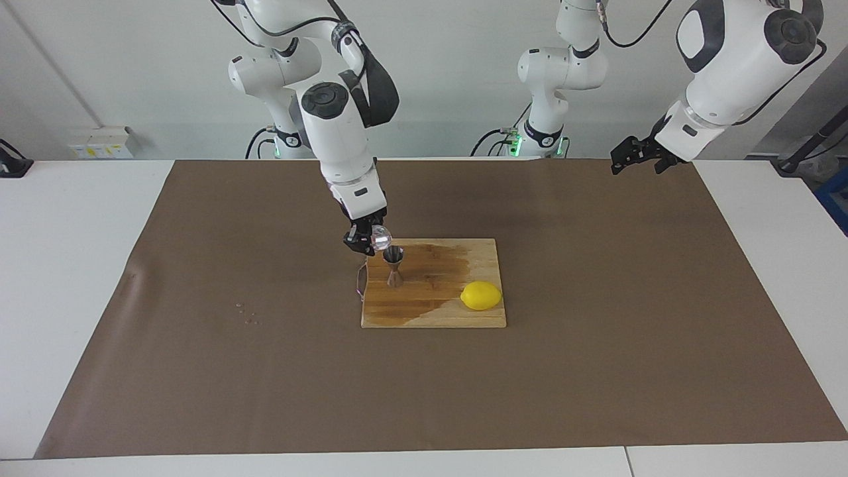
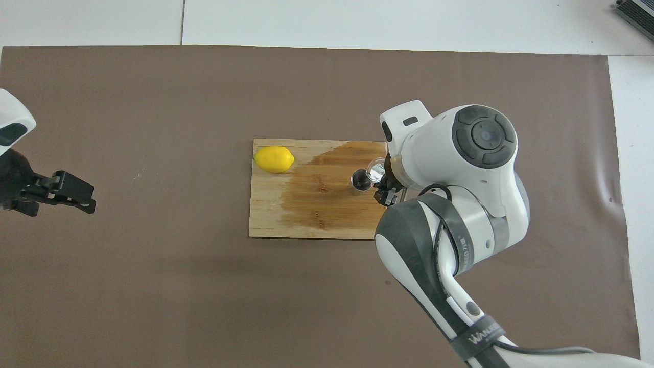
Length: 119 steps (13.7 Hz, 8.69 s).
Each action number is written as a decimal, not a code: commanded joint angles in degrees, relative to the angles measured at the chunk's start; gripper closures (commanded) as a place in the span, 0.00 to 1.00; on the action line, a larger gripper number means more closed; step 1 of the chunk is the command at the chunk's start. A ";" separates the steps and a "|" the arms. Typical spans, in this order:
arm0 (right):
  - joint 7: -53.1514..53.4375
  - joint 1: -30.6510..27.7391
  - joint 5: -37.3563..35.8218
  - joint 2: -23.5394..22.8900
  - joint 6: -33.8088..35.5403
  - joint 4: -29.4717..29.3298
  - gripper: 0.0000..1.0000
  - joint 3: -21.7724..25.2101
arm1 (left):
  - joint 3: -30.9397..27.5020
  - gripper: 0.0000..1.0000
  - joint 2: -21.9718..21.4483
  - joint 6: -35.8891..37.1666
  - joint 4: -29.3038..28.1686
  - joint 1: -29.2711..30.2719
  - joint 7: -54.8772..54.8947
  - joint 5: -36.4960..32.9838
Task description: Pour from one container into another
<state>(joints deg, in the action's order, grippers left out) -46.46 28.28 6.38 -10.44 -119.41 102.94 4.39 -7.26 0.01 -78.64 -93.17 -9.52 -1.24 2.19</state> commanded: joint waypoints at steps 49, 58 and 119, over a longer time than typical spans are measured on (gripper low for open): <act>7.00 4.59 -14.55 -8.98 13.85 -11.97 0.99 -0.61 | -0.47 0.00 -1.77 0.15 -1.75 -0.76 -0.78 -0.70; 6.47 3.80 -13.94 -9.25 12.88 -12.06 0.99 -0.70 | -0.39 0.00 -1.77 0.15 -1.75 -0.76 -0.78 -0.79; -70.65 -43.31 41.96 -11.20 17.27 1.04 0.00 -0.70 | -0.47 0.00 -1.77 0.15 -1.84 -0.76 -0.78 -0.79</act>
<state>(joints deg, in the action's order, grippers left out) -123.23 -15.27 47.27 -25.82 -103.34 103.00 4.07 -7.26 -0.01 -78.62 -93.18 -9.52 -1.26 2.19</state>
